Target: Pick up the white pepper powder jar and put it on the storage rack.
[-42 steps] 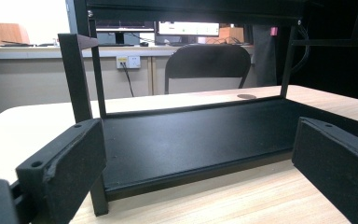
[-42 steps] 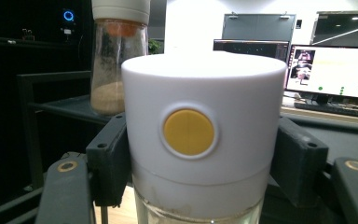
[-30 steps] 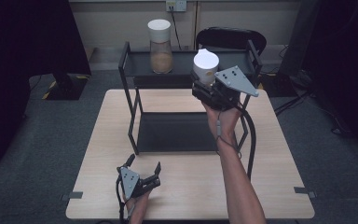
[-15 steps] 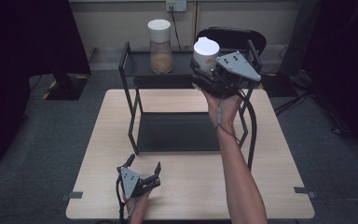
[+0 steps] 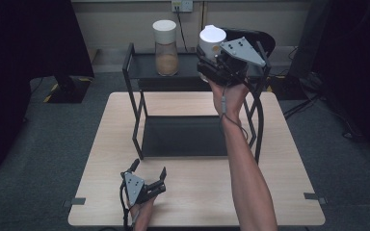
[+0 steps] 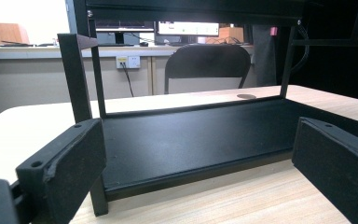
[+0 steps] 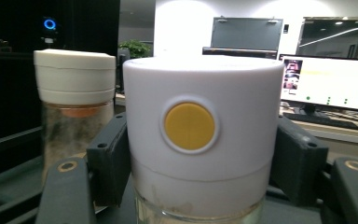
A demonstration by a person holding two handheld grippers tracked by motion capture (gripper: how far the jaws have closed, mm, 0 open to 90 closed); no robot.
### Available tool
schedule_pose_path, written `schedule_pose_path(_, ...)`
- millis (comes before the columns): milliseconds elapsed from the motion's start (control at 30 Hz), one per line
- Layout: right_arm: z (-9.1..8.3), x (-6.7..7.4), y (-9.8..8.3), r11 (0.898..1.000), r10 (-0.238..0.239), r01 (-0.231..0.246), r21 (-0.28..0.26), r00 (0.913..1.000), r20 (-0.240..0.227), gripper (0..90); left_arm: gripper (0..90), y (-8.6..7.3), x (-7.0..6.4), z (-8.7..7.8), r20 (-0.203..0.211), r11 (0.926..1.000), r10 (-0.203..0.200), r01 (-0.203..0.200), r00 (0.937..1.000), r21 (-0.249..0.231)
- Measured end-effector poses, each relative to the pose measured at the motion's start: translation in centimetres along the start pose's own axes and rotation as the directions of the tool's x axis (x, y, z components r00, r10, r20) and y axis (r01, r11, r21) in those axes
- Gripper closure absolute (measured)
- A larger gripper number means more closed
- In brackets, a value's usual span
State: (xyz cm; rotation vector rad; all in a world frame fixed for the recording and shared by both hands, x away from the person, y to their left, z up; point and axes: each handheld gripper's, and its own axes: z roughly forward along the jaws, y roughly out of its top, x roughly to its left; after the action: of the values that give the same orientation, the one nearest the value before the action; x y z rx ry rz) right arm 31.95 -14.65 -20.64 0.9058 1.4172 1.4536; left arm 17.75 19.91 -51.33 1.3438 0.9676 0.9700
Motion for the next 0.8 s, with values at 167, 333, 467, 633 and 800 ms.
schedule_pose_path(167,1.2,-0.3,0.2,1.000,0.019,-0.019,0.000,0.9997,0.017,30.6,2.4,0.0,0.0,0.0,0.001,1.0000,-0.003,0.003,1.0000,-0.002)
schedule_pose_path(333,2.7,-0.7,0.1,0.999,0.048,-0.048,0.013,0.9985,0.025,30.6,2.4,0.0,0.0,0.0,0.001,1.0000,-0.002,0.002,1.0000,-0.002)
schedule_pose_path(467,3.6,-0.9,-0.2,0.996,0.085,-0.085,0.025,0.9960,0.029,30.6,2.3,0.0,0.0,0.0,0.000,1.0000,-0.002,0.002,1.0000,-0.002)
schedule_pose_path(633,4.0,-0.6,-0.1,0.997,0.073,-0.074,0.037,0.9966,0.038,30.6,2.3,0.0,0.0,0.0,0.001,1.0000,-0.004,0.004,1.0000,0.001)
schedule_pose_path(800,4.0,-0.6,-0.2,0.997,0.072,-0.073,0.040,0.9967,0.037,30.5,2.3,0.0,0.0,0.0,0.000,1.0000,-0.003,0.003,1.0000,0.001)
